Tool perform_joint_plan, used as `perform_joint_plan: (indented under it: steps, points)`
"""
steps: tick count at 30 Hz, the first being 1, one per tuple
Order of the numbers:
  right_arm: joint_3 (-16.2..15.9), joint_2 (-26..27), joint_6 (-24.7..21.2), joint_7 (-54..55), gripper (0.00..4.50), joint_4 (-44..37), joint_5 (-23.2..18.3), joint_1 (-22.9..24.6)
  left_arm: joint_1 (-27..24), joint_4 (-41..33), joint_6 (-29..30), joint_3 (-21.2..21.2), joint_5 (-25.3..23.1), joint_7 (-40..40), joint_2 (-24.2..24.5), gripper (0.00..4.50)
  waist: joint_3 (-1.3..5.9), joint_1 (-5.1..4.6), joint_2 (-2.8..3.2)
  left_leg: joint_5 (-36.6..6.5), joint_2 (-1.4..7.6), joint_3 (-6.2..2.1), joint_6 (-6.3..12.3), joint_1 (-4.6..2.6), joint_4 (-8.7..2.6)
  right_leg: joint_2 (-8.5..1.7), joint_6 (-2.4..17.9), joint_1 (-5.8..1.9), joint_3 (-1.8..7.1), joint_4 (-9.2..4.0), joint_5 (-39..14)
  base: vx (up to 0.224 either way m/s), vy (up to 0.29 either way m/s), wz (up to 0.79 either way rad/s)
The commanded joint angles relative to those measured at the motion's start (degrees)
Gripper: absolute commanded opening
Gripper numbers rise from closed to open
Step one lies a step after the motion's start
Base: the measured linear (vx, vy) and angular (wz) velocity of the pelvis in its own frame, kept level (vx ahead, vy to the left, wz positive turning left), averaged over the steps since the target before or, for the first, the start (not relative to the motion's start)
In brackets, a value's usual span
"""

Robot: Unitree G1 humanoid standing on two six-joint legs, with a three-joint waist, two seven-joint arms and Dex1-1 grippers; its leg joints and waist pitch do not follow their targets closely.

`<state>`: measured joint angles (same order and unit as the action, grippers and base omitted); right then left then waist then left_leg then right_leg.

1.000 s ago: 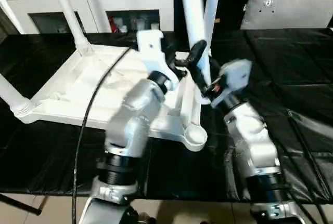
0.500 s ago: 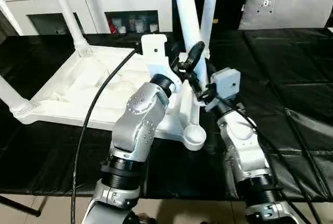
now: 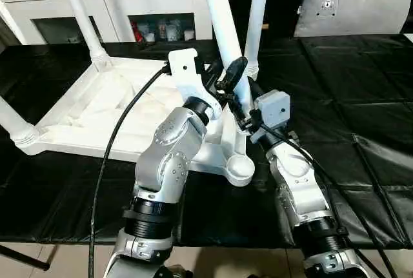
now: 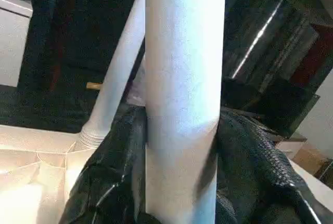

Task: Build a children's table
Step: Pick table leg

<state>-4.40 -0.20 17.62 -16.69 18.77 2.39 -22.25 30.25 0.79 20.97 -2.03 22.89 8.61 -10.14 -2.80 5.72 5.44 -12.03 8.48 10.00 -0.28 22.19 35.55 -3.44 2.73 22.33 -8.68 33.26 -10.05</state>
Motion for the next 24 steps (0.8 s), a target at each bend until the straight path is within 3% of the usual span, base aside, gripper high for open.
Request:
perform_joint_plan:
  steps: [1, 6, 7, 8, 13, 18, 21, 24]
  points:
    - [-2.18, 0.48, 2.57, -0.74, 1.86, -0.34, 0.36, -0.48, 0.25, 0.27, 0.67, 1.34, 1.57, -0.98, -2.56, 1.85, 4.31, -0.08, -0.81, -4.97, 6.02, -2.91, 7.02, -0.55, -3.80, -7.19, 5.40, -3.26, 4.86, -3.54, -9.48, 0.000, 0.000, 0.00]
    - [-3.05, 0.11, 2.42, -3.69, 1.86, -0.09, -0.99, -0.36, 0.37, 0.67, 0.08, 1.94, 1.40, -1.63, -2.55, 1.84, 4.30, -0.21, -0.75, -5.15, 6.04, -2.95, 7.00, -0.54, -3.82, -7.11, 5.53, -3.30, 4.81, -3.52, -9.54, 0.000, 0.000, 0.00]
    - [-3.31, -0.12, 3.26, -3.91, 1.86, 0.03, -0.74, -0.29, 0.45, 0.80, -0.10, 2.10, 1.36, -1.83, -2.47, 1.84, 4.32, -0.26, -0.97, -5.03, 6.04, -2.91, 7.14, -0.51, -3.79, -7.09, 5.57, -3.30, 4.84, -3.50, -9.28, 0.000, 0.000, 0.00]
    - [-3.31, -0.12, 3.26, -3.91, 2.42, 0.03, -0.74, -0.29, 0.45, 0.80, -0.10, 2.10, 1.36, -1.83, -2.47, 1.84, 4.29, -0.25, -0.89, -4.94, 5.96, -2.89, 7.16, -0.47, -3.76, -7.12, 5.72, -3.29, 4.83, -3.52, -9.33, 0.000, 0.000, 0.00]
    - [-4.96, -0.97, 2.10, -7.63, 2.74, 0.98, -1.24, -0.24, 0.77, 1.28, -1.15, 3.45, 0.82, -2.88, -1.37, 1.84, 4.28, -0.30, -1.02, -4.82, 5.86, -2.84, 7.71, -0.39, -3.68, -7.07, 5.34, -3.38, 4.70, -3.66, -10.20, 0.000, 0.000, 0.00]
    - [-4.33, -0.52, 3.82, -7.62, 3.22, 1.21, -2.35, -0.14, 1.15, 2.00, -2.24, 4.75, -0.33, -3.68, 0.54, 1.84, 4.24, -0.41, -1.12, -5.42, 5.80, -2.78, 7.66, -0.45, -3.69, -7.18, 5.07, -3.26, 4.67, -3.89, -11.58, 0.000, 0.000, 0.00]
    - [-4.45, -1.19, -1.50, -8.17, 3.45, 0.40, -2.47, 0.12, 1.53, 2.67, -2.85, 5.82, -0.45, -3.95, 1.61, 1.84, 4.23, -0.40, -0.74, -5.40, 6.19, -3.06, 7.58, -0.63, -3.83, -6.96, 5.27, -3.11, 4.73, -3.66, -10.91, 0.000, 0.000, 0.00]
    - [-4.24, -1.86, -2.54, -8.75, 3.76, -0.29, -2.87, 0.40, 1.90, 3.49, -3.42, 6.57, -0.78, -4.07, 2.48, 1.84, 4.23, -0.40, -0.57, -6.15, 6.15, -2.99, 7.04, -0.68, -3.85, -7.10, 5.53, -3.13, 4.83, -3.66, -10.45, 0.000, 0.000, 0.00]
